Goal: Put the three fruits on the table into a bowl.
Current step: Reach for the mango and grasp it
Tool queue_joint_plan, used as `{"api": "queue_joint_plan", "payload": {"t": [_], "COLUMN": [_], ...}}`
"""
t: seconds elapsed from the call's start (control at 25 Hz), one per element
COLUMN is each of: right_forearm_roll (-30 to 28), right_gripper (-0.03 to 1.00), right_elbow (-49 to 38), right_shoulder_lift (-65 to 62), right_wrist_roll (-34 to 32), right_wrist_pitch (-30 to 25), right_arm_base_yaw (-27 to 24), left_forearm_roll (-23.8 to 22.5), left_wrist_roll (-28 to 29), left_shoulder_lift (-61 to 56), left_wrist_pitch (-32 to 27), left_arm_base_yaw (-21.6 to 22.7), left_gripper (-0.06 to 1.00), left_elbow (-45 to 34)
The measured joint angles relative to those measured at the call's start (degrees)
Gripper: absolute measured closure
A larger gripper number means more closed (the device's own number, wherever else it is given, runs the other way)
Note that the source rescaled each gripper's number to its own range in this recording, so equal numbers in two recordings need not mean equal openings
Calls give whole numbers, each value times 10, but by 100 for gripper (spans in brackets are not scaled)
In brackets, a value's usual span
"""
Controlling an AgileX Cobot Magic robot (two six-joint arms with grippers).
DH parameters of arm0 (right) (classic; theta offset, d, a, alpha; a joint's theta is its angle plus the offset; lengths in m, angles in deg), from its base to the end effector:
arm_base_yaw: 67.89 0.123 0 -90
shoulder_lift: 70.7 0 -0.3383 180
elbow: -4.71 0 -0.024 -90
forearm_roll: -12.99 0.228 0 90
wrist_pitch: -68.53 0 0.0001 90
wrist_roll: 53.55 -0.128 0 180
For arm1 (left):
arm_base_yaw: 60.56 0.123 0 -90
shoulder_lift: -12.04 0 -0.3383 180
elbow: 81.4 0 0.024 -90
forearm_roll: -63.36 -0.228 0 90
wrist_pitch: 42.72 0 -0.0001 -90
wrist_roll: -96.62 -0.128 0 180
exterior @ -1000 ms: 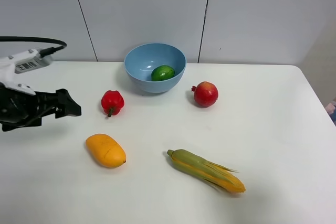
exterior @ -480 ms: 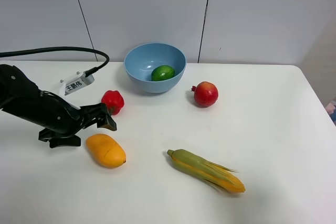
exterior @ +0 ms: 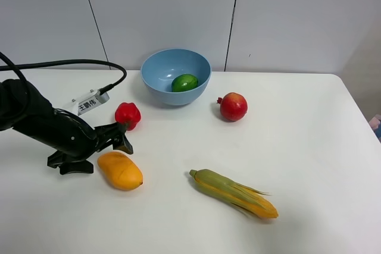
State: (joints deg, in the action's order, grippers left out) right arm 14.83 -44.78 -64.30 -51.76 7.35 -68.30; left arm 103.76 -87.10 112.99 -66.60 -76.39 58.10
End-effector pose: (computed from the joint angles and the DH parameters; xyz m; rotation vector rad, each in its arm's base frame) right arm -0.0469 0.0039 0.2501 -0.0264 2.0427 0.0144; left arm 0.2478 -0.1052 0.1756 -0.3931 2.8594 -0.5633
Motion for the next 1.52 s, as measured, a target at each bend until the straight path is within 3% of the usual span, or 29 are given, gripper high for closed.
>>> {"api": "queue_joint_plan", "payload": {"t": [0.12,0.28,0.52,0.64,0.88,1.2,1.4,1.52], "right_forearm_roll": [0,0,0,0,0,-1,-1,-1], "right_gripper": [58,58,58,58,58,58,58,58], "right_elbow": [0,0,0,0,0,0,0,0], "right_shoulder_lift": [0,0,0,0,0,0,0,0], "right_wrist_roll": [0,0,0,0,0,0,0,0], "right_wrist_pitch": [0,0,0,0,0,0,0,0], "right_arm_base_yaw": [0,0,0,0,0,0,0,0], "left_forearm_roll": [0,-7,-16,-47,-143,-163,-188,-236], "left_wrist_roll": [-15,-18,-18,-17,32,90,156,215], "left_shoulder_lift": [-5,-28,-35,-47,-79,-81,-70,-46], "left_wrist_pitch": [2,4,15,47,55,61,-4,-56], "left_arm_base_yaw": [-5,-5,3,6,-29,-127,-134,-134], "left_gripper": [8,-2,-3,-3,-3,-3,-2,10], "left_elbow": [0,0,0,0,0,8,55,80]}}
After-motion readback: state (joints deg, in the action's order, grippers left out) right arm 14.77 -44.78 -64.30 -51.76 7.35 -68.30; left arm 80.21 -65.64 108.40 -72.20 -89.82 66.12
